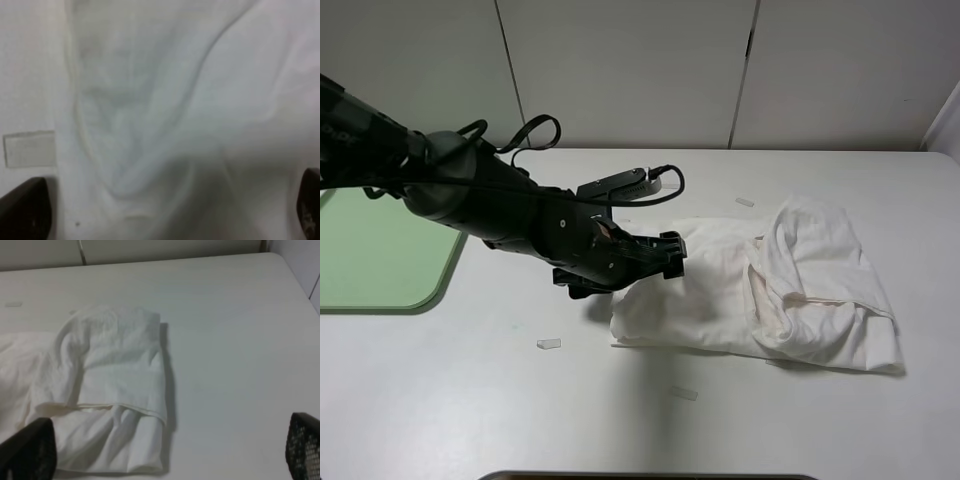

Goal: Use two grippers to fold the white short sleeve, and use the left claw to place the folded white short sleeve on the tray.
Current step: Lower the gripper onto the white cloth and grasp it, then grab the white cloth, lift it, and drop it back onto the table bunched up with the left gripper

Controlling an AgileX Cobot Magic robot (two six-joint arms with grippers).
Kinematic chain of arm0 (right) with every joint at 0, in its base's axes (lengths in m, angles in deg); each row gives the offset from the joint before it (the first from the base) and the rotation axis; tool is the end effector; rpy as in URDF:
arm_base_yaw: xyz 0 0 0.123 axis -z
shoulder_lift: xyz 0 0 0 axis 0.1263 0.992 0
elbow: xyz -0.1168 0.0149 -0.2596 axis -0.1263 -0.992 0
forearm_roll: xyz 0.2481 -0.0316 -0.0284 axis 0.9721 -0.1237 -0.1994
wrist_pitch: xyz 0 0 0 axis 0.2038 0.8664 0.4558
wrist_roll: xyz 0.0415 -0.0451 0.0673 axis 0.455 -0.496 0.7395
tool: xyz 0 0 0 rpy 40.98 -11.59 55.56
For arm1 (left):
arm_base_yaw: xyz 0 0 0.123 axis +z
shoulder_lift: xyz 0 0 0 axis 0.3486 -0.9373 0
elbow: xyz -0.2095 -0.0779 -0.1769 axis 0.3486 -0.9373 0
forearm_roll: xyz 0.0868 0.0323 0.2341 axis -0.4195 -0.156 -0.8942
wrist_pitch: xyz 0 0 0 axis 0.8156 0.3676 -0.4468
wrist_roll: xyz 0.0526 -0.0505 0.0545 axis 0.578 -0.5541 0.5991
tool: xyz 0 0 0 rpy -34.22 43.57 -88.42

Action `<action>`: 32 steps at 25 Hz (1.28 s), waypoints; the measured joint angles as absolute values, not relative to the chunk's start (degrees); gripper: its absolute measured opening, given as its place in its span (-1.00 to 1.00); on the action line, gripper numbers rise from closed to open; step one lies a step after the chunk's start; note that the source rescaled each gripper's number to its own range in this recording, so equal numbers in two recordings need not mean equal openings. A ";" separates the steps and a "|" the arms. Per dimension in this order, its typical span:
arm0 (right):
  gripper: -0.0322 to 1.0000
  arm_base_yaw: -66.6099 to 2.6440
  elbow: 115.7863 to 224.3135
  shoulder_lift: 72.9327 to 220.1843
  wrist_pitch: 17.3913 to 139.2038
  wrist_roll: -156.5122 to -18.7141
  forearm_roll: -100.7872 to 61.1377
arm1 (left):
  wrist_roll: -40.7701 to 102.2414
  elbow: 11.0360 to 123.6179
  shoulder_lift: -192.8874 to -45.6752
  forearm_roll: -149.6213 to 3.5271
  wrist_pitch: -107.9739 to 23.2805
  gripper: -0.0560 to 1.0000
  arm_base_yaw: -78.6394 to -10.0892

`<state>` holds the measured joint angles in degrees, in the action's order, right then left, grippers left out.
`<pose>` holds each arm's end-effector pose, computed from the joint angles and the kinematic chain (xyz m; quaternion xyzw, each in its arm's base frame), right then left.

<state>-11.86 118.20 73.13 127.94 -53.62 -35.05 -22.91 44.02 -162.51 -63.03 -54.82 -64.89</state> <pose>-0.0031 -0.0101 0.2790 0.0493 0.8414 0.0099 0.5381 0.2772 -0.2647 0.0991 0.0023 0.9307 -0.2319 0.2830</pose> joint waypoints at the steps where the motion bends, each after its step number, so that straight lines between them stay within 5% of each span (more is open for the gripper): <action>1: 1.00 -11.86 118.20 73.13 127.94 -53.62 -35.05 | -23.24 44.02 -162.51 -63.03 -54.95 0.98 -65.06; 14: 1.00 -11.86 118.20 73.13 127.94 -53.62 -35.05 | -25.67 44.70 -164.36 -63.45 -58.34 0.94 -66.39; 19: 1.00 -11.86 118.20 73.13 127.94 -53.62 -35.05 | -25.67 44.70 -164.58 -63.50 -58.68 0.73 -66.44; 22: 1.00 -11.86 118.20 73.13 127.94 -53.62 -35.05 | -25.67 44.70 -164.88 -63.50 -58.24 0.42 -66.46; 23: 1.00 -11.86 118.20 73.13 127.94 -53.62 -35.05 | -25.67 44.70 -165.18 -63.50 -57.85 0.10 -66.46; 27: 1.00 -11.86 118.20 73.13 127.94 -53.62 -35.05 | -25.67 44.70 -165.53 -63.50 -57.13 -0.43 -66.46; 32: 1.00 -11.86 118.20 73.13 127.94 -53.62 -35.05 | -25.72 44.70 -165.59 -63.56 -57.13 -0.81 -66.46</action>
